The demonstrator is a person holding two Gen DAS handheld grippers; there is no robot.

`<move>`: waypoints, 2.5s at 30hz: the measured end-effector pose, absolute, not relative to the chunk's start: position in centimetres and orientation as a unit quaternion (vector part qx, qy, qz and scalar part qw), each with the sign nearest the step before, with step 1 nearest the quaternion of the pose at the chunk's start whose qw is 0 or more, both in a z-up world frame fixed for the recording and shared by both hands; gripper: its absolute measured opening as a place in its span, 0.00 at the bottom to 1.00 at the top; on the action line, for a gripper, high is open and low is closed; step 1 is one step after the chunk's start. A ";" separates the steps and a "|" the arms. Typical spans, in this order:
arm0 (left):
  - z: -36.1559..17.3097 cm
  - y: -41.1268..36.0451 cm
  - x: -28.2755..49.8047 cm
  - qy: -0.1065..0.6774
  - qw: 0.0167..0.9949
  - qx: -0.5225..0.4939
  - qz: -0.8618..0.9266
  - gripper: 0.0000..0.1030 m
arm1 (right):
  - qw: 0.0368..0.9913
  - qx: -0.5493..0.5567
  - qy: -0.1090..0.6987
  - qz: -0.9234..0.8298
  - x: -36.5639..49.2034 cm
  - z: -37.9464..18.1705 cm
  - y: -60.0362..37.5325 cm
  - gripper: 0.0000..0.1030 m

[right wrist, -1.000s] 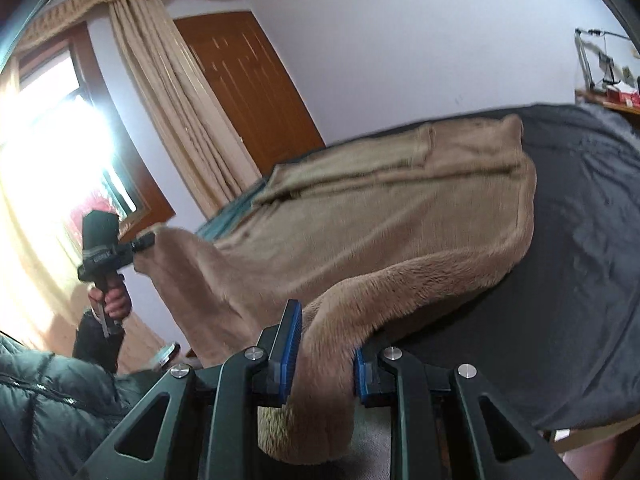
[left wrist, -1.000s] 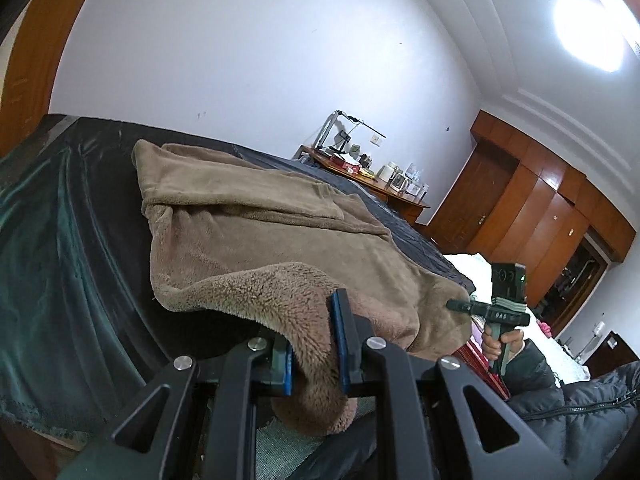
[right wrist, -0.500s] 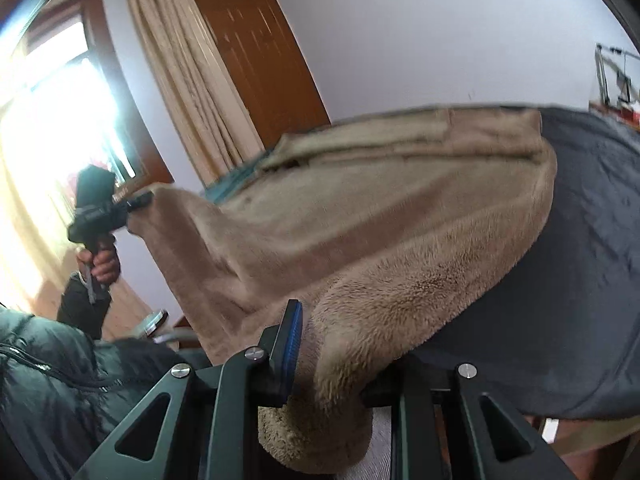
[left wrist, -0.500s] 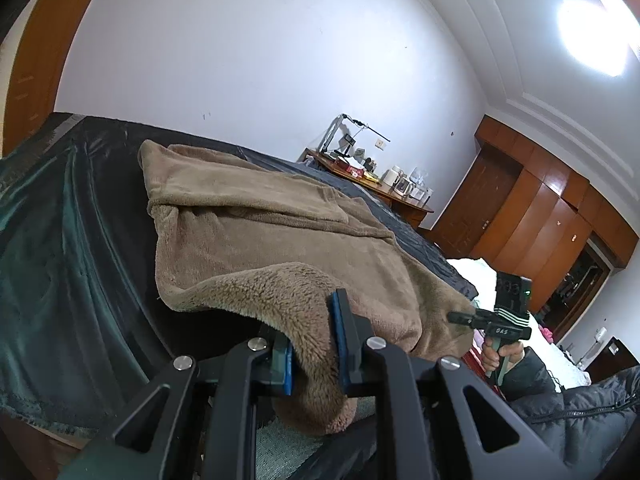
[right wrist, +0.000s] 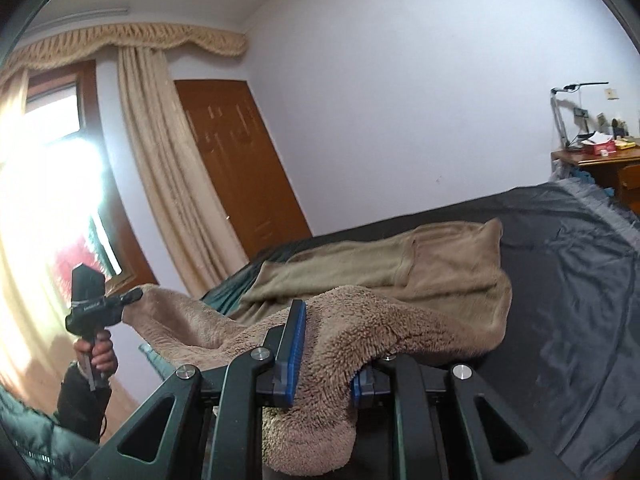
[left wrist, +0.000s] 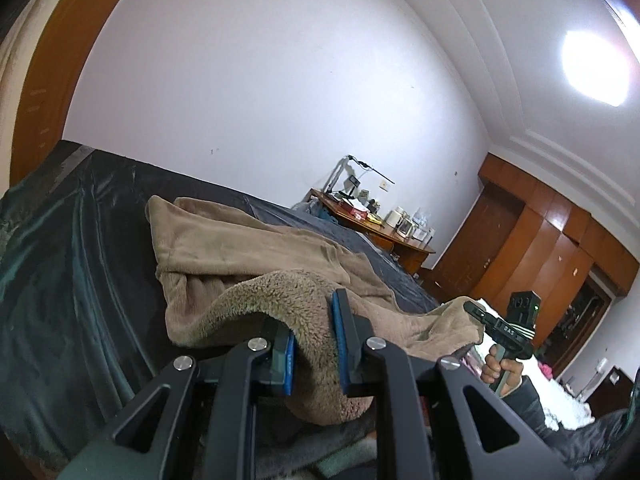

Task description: Fold clothes

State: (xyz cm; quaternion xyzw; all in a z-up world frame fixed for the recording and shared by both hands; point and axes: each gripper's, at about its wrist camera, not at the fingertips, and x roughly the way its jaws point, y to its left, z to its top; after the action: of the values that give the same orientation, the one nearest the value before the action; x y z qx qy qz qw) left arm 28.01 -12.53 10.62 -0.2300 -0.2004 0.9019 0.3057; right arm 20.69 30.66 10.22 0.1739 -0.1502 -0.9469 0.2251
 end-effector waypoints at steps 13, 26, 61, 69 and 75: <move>12.0 -13.1 21.0 -0.261 0.284 -0.227 0.894 0.18 | 0.167 0.165 -0.146 -0.961 14.4 15.3 31.1 0.19; 8.8 -12.8 15.7 -0.273 0.256 -0.301 0.877 0.18 | 0.150 0.221 -0.153 -0.951 9.6 12.0 31.4 0.19; 6.7 -11.2 -9.6 -0.347 0.209 -0.355 0.842 0.18 | 0.048 0.282 -0.200 -0.937 -13.5 10.9 34.6 0.19; 2.4 -10.9 -12.7 -0.357 0.164 -0.414 0.821 0.22 | 0.026 0.339 -0.244 -0.908 -16.5 7.6 35.2 0.22; -0.3 -11.1 -13.0 -0.389 0.168 -0.435 0.795 0.43 | 0.036 0.352 -0.261 -0.898 -16.6 6.0 35.6 0.40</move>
State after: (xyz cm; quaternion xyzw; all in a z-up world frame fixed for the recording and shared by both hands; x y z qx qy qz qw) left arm -13.01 -11.12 -0.32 -0.4350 -0.3890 0.7945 0.1678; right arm -16.61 35.55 5.97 0.3516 -0.2613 -0.8982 0.0356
